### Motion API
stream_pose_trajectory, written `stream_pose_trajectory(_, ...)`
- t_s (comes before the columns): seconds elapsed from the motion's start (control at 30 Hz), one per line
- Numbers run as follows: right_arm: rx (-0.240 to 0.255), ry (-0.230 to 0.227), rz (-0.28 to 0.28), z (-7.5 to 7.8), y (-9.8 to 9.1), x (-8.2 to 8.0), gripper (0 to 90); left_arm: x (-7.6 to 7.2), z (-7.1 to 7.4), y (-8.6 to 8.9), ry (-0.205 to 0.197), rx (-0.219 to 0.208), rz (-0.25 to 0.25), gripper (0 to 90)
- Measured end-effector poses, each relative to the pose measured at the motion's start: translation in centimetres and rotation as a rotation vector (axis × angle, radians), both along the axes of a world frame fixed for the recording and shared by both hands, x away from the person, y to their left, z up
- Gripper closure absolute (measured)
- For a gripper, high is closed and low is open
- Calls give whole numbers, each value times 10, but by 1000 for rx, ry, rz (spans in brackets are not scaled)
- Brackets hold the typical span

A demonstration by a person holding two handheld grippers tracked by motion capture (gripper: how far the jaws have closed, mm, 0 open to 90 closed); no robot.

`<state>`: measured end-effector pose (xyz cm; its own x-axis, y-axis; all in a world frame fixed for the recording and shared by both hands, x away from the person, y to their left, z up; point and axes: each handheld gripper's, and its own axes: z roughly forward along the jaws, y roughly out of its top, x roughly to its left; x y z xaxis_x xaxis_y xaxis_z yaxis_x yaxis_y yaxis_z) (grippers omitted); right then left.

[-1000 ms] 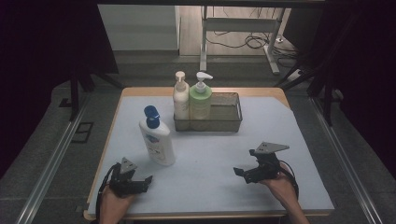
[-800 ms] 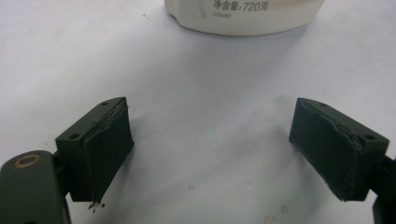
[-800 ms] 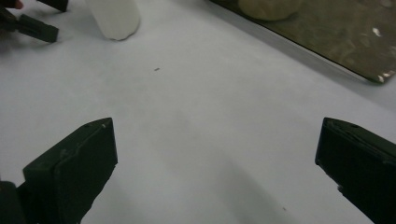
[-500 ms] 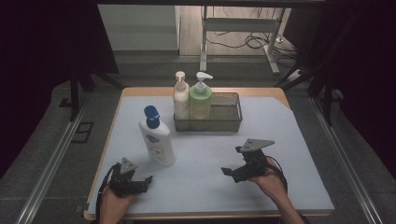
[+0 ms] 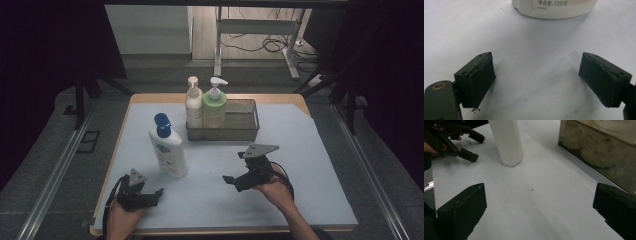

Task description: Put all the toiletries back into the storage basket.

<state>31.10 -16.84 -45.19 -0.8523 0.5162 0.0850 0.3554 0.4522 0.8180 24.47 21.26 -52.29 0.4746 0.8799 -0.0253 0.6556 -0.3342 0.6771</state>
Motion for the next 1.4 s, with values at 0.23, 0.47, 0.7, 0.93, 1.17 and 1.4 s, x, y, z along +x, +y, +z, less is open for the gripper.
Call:
stream_pose_trajectory(0.23,20,2,17,6,17,6,0,0,0,0,-2,-4,3,129)
stream_pose_trajectory(0.47,17,0,28,11,35,11,0,0,0,0,-1,-4,3,129)
stream_pose_trajectory(0.7,16,-1,59,18,56,15,0,0,0,0,-1,-4,3,129)
stream_pose_trajectory(0.93,19,-2,80,23,74,17,0,0,0,0,-2,-4,3,130)
stream_pose_trajectory(1.17,23,-18,83,28,91,21,0,0,0,0,-1,-4,3,130)
stream_pose_trajectory(1.4,22,-24,96,35,107,23,0,0,0,0,-1,-4,3,130)
